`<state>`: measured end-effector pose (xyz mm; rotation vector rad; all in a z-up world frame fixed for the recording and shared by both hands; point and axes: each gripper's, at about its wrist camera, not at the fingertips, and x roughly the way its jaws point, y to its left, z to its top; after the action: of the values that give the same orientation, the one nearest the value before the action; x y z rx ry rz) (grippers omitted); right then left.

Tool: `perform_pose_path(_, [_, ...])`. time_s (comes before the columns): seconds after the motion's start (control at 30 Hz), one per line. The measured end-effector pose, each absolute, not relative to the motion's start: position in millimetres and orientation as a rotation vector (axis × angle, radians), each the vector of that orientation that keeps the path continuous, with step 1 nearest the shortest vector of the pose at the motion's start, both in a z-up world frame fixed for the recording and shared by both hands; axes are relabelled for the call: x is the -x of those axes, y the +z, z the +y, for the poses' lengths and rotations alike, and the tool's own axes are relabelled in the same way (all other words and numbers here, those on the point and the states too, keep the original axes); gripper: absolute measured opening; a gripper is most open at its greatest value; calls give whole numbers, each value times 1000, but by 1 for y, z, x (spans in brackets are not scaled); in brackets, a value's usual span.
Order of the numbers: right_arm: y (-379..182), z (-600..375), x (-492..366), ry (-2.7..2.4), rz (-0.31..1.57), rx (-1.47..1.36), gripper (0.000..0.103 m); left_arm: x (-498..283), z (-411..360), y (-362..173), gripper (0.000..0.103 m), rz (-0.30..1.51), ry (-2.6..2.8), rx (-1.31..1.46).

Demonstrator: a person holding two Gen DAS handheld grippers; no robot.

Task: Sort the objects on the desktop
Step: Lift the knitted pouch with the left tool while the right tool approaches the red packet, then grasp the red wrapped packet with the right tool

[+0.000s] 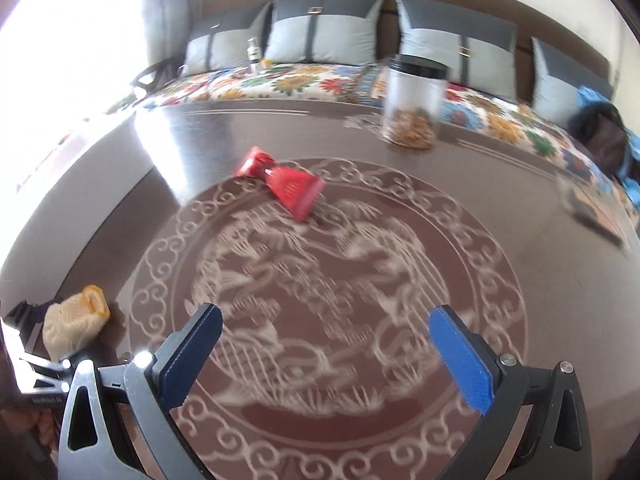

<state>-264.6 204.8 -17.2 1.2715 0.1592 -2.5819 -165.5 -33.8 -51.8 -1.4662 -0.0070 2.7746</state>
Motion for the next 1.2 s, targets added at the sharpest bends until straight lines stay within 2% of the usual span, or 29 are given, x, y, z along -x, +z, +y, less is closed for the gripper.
perform_pose_path(0.13, [-23,146,347,-2417,398,-1298,102,166,-34,-52,103,-7,2775,1466])
perform_pose_path(0.2, [-36,126,379,-2389,481,-1349,95,166,-34,-52,103,-8,2775,1466])
perform_pose_path(0.27, [-48,115,403,-2373,480,-1387,90,167,-34,-52,103,-8,2775,1466])
perform_pose_path(0.37, [-59,107,425,-2351,421,-1429,90,166,-34,-52,103,-8,2775,1466])
perform_pose_path(0.4, [-65,108,430,-2324,392,-1456,81,166,-34,-51,103,-8,2775,1466])
perform_pose_path(0.43, [-71,108,433,-2288,362,-1490,80,166,-34,-52,103,-7,2774,1466])
perform_pose_path(0.5, [-68,113,430,-2318,353,-1442,49,163,-36,-50,103,-9,2776,1464])
perform_pose_path(0.53, [-67,116,427,-2324,336,-1439,39,163,-36,-51,103,-10,2776,1464])
perform_pose_path(0.57, [-67,120,421,-2329,320,-1444,24,164,-36,-51,103,-10,2776,1465])
perform_pose_path(0.73, [-62,138,352,-2354,324,-1444,23,165,-36,-52,103,-8,2778,1466])
perform_pose_path(0.87, [-62,158,245,-2445,358,-1389,23,165,-35,-52,103,-7,2778,1465])
perform_pose_path(1.03, [-63,187,118,-2574,271,-1306,23,164,-35,-52,103,-9,2779,1466])
perform_pose_path(1.07, [-63,192,103,-2600,243,-1303,25,164,-35,-52,103,-6,2780,1466])
perform_pose_path(1.2, [-60,210,90,-2581,61,-1380,55,169,-35,-52,103,7,2751,1503])
